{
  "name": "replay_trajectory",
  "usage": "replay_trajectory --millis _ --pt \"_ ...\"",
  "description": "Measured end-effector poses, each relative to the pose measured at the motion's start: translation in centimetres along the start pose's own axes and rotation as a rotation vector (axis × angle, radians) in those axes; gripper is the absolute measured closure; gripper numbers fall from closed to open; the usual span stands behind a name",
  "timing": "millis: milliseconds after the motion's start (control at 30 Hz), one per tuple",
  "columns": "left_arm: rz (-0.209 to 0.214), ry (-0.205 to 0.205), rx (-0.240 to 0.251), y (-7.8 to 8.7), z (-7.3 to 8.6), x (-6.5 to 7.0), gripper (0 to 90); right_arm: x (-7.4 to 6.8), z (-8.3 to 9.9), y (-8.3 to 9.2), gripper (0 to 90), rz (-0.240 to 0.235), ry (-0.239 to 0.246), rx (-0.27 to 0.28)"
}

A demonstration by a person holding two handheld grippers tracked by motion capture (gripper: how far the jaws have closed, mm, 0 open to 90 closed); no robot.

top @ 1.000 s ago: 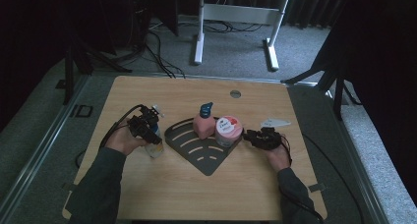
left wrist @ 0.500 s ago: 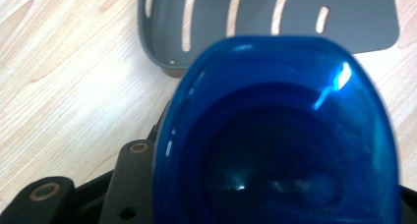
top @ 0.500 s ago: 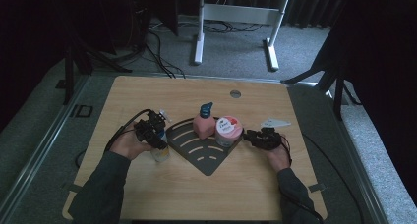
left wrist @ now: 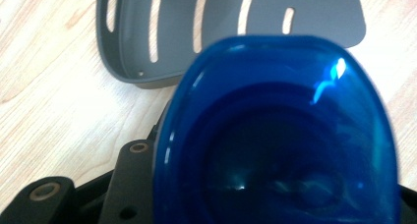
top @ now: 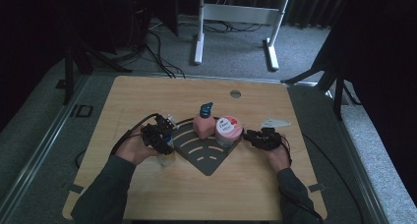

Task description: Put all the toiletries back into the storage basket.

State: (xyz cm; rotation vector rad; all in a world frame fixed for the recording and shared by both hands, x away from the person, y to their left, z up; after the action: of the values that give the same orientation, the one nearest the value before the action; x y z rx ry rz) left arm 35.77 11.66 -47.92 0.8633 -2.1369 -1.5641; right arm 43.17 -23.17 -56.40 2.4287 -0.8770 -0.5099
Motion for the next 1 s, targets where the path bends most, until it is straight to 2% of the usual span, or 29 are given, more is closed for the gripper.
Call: replay_trajectory --millis 367,1000 --pt "0.03 -0.038 0.028 0.8 -1.0 1.4 54.7 -0.1 0.0 0.0 67.3 -0.001 -0.001 -0.001" --pt "0.075 -0.104 0.028 0.3 -3.2 3.5 54.6 -0.1 0.0 0.0 67.4 -0.004 0.0 -0.002"
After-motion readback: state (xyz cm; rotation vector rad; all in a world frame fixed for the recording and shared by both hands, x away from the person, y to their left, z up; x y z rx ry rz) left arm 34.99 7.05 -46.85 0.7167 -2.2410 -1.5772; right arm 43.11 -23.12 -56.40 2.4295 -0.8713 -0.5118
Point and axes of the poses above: each handheld gripper's, and its own axes: y roughly backward along the jaws, z roughly out of its underside, x roughly to its right, the point moved 4 cm from there along -y, roughly forward along the jaws, and after that the axes turned 4 degrees about -z, right-handed, at the moved point
